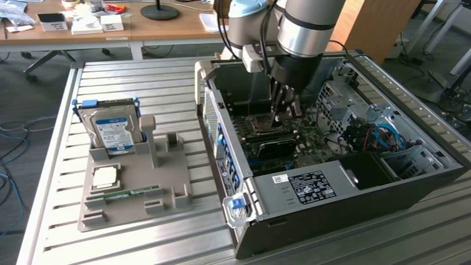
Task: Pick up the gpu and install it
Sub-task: 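Press down on the gpu until it lock into place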
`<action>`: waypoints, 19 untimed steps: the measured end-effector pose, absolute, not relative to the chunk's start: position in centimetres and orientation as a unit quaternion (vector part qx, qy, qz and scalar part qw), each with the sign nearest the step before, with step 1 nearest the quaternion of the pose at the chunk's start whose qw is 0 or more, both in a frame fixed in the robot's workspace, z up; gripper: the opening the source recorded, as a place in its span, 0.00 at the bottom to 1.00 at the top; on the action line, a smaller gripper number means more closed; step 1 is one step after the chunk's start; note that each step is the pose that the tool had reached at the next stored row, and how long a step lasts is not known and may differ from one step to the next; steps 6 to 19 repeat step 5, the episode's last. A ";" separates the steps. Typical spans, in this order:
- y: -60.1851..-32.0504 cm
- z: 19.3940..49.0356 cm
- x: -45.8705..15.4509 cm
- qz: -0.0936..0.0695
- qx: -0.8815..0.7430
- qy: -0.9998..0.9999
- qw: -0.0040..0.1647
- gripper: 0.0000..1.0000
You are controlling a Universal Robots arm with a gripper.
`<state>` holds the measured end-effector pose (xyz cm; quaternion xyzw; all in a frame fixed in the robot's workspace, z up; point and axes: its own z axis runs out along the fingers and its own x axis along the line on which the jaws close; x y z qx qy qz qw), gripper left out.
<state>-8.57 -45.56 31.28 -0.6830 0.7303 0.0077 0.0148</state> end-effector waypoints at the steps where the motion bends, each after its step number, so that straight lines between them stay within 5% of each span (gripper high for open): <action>1: -45.6 31.3 -8.6 0.008 -0.683 0.730 0.015 0.11; 19: -45.6 31.3 -8.6 0.008 -0.683 0.730 0.015 0.11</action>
